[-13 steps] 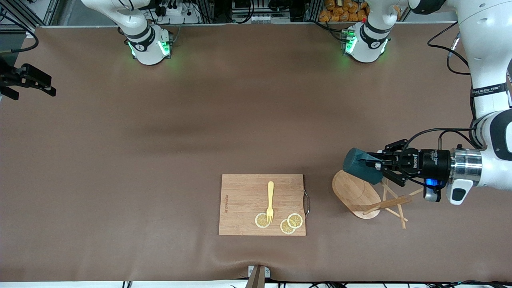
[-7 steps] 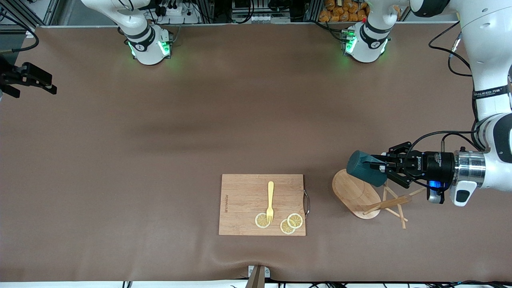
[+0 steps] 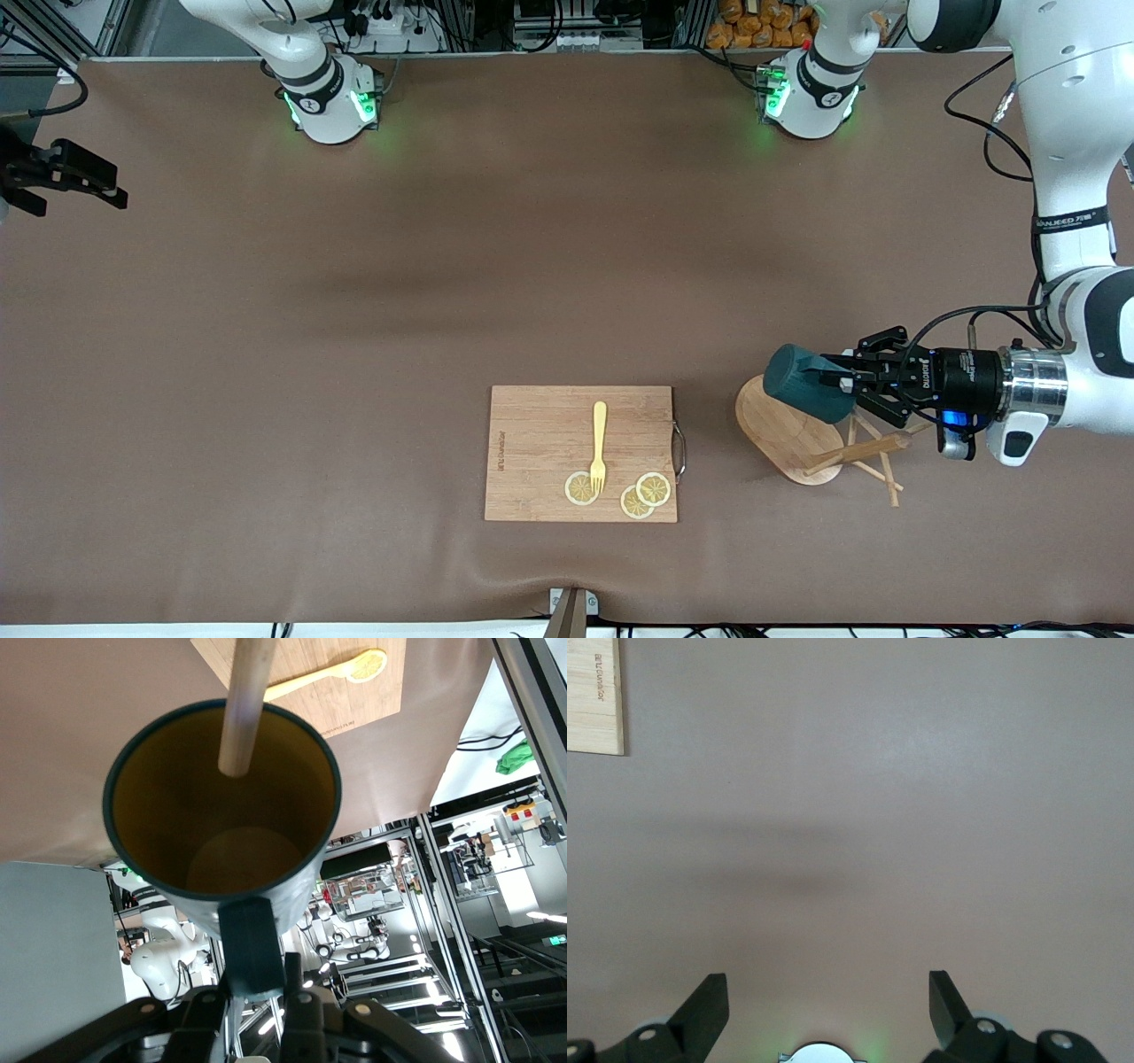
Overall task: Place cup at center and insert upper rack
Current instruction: 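Tilt the mug with the left gripper and slide it onto a peg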
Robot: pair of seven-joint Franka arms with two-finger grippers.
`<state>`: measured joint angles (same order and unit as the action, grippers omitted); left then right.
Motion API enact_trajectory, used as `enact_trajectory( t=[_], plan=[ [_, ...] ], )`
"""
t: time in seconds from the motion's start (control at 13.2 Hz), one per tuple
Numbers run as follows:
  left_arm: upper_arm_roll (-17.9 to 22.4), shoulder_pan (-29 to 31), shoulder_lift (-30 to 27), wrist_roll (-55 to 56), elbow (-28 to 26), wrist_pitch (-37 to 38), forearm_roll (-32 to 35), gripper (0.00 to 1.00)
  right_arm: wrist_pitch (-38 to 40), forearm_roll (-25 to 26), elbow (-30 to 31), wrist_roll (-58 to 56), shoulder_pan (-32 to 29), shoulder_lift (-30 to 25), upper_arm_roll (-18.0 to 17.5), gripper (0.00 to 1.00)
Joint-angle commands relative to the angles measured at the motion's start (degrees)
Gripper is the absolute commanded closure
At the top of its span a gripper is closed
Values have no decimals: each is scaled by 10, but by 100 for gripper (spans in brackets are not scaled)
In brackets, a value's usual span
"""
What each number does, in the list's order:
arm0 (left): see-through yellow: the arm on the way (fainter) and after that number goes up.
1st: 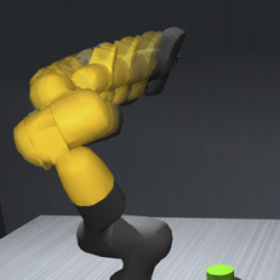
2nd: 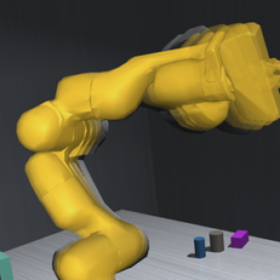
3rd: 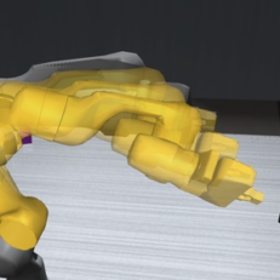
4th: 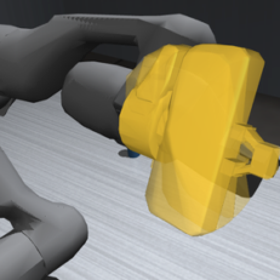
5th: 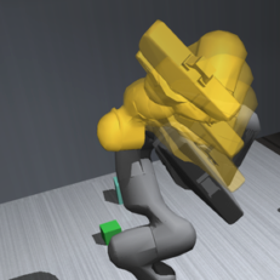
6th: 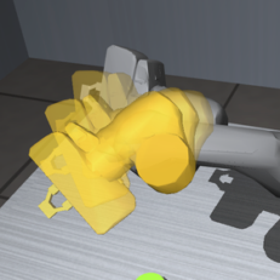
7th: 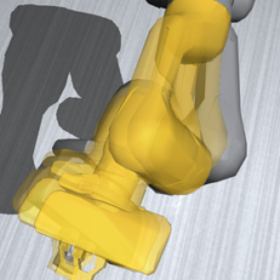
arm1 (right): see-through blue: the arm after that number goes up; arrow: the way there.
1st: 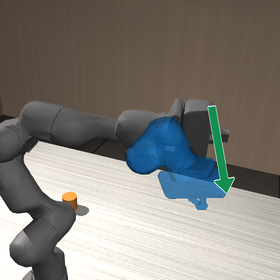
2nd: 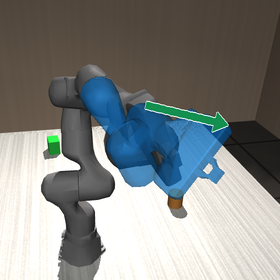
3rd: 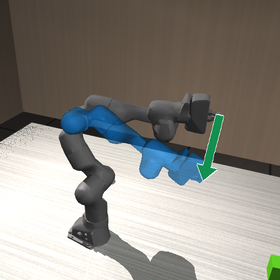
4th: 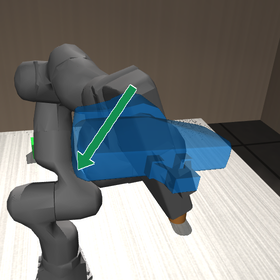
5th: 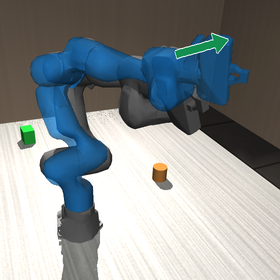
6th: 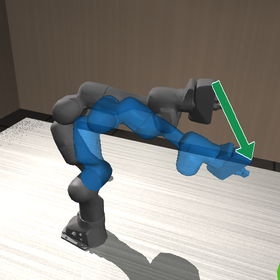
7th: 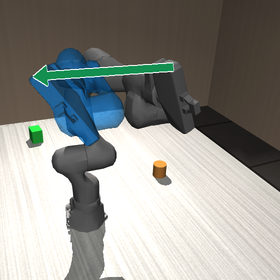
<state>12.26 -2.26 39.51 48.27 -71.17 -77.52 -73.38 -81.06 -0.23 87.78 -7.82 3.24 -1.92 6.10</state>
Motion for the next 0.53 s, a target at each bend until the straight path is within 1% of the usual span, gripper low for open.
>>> enact_trajectory(
  t=[0.0, 0.15, 0.45],
  plan=[
    [-5, 13, 6, -6, 8, 11, -23, 100, 5, -6, -1, 9, 3, -2, 3, 0],
    [-5, 23, 13, -8, 8, 12, -49, 100, 6, -6, 0, 9, 2, -2, 3, 0],
    [-5, 26, 21, -20, 8, 18, -52, 100, 6, -6, 0, 10, 4, 0, 3, 0]
  ],
)
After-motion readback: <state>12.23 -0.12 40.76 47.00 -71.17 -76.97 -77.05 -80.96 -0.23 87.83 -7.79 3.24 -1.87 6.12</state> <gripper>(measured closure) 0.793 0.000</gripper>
